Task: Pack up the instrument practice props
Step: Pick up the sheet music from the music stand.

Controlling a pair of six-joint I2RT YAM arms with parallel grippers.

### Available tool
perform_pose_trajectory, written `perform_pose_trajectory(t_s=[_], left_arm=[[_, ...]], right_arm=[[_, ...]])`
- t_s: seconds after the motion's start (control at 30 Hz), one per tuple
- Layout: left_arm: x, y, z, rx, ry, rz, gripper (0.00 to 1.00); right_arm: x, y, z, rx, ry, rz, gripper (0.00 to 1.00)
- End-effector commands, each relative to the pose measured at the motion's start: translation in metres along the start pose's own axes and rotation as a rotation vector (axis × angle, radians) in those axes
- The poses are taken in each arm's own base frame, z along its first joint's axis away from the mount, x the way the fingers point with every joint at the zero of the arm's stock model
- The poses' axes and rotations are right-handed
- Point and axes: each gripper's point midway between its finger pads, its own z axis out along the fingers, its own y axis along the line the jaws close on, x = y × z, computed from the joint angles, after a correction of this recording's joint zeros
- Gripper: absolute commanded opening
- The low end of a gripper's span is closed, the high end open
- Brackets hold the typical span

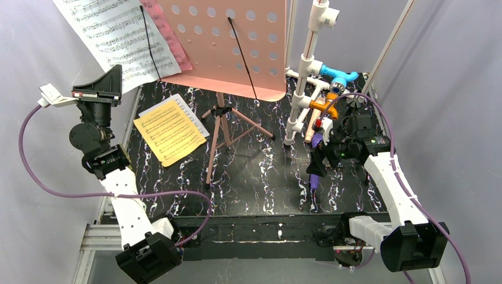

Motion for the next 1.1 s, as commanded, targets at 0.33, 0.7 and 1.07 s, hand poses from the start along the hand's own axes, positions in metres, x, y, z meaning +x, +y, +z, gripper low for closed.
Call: perform_pose_trajectory(t_s=[0.33,0.7,1.07], left_arm=[[-0.035,-0.066,-0.014,-0.015,-0.166,0.394,0.0],[-0.07,-0.07,-0.061,-0.325,-0.302,0.663,0.0],[-0.052,-0.027,-0.088,-0.454,-0.244,0.674,0.0]], right_arm=[[-0.005,0.001,0.0,-0.024,0.007,-0.02,1.0],[-0.009,0.004,0.004,-0.044,-0.011,-0.003,1.0],[-0.006,0.006,0.001,-0.028,-0.006,-0.008,1.0]])
